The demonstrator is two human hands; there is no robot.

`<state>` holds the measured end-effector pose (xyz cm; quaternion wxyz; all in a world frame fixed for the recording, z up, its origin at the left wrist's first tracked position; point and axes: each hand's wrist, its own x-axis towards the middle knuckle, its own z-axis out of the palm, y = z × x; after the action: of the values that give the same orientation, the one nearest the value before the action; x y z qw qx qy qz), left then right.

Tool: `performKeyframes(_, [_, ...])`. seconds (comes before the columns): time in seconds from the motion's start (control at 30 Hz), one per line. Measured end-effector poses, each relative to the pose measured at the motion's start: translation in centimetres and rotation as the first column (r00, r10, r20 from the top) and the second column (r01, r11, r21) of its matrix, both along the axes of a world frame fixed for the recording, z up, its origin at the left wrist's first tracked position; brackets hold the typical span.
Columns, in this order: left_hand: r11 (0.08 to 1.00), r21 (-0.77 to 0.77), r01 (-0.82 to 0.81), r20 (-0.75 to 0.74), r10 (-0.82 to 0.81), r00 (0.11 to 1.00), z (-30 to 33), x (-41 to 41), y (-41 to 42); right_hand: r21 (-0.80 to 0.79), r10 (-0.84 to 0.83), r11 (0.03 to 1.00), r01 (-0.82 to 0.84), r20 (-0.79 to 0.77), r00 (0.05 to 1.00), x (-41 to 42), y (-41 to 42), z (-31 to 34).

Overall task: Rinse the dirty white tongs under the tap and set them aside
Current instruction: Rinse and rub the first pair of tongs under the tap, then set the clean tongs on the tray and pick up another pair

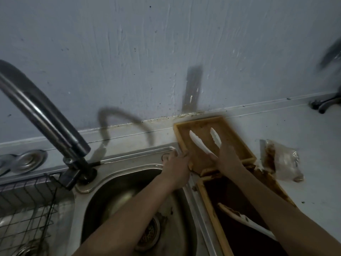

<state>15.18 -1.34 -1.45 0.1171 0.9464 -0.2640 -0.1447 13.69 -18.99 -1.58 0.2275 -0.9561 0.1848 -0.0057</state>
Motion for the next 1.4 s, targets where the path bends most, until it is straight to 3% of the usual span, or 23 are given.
performKeyframes(0.13, [0.986, 0.157, 0.063, 0.084, -0.077, 0.994, -0.9, 1.0, -0.8, -0.108, 0.011, 0.994, -0.011, -0.004, 1.000, 1.4, -0.8, -0.7])
performKeyframes(0.3, [1.000, 0.026, 0.013, -0.015, -0.013, 1.000, -0.8, 1.5, -0.3, -0.143, 0.016, 0.990, -0.012, 0.023, 1.000, 2.5, -0.9, -1.7])
performKeyframes(0.53, [0.997, 0.060, 0.043, -0.051, -0.040, 0.998, -0.4, 1.2, 0.1, -0.082, 0.044, 0.996, -0.037, 0.086, 0.995, 1.5, -0.7, -0.5])
performKeyframes(0.63, [0.994, -0.095, 0.052, -0.087, -0.061, 0.994, 0.0, 0.0, 0.8, -0.065, 0.105, 0.994, -0.091, 0.275, 0.956, -1.2, -1.3, 1.3])
performKeyframes(0.73, [0.933, -0.360, 0.012, -0.043, -0.030, 0.999, 0.7, -2.1, 1.7, -0.135, 0.160, 0.986, -0.100, 0.570, 0.806, -5.2, -2.3, 3.2])
performKeyframes(0.83, [0.931, -0.360, 0.053, 0.108, -0.015, 0.994, 0.6, -4.6, 2.2, -0.264, 0.234, 0.963, -0.061, 0.698, 0.677, -9.6, -3.7, 3.8])
performKeyframes(0.9, [0.948, -0.305, 0.095, 0.150, -0.050, 0.987, 0.5, -6.3, 2.3, -0.303, 0.270, 0.950, -0.079, 0.665, 0.696, -12.2, -4.2, 3.4])
performKeyframes(1.0, [0.951, -0.200, 0.238, 0.175, -0.204, 0.963, -0.1, -9.1, 2.2, -0.355, 0.305, 0.924, -0.146, 0.450, 0.839, -15.9, -4.4, 2.0])
performKeyframes(1.13, [0.966, -0.063, 0.251, 0.110, -0.243, 0.964, -1.6, -11.3, 0.8, -0.272, 0.095, 0.961, -0.051, 0.154, 0.983, -19.0, -4.5, 0.2])
performKeyframes(1.27, [0.978, -0.020, 0.207, 0.000, -0.207, 0.978, -2.7, -12.2, 0.1, -0.117, 0.025, 0.992, -0.039, -0.118, 0.993, -20.4, -4.9, -0.9])
performKeyframes(1.4, [0.982, -0.086, 0.169, -0.070, -0.176, 0.982, -2.7, -12.6, -0.1, -0.105, 0.029, 0.994, -0.043, -0.127, 0.991, -20.4, -5.4, -1.6])
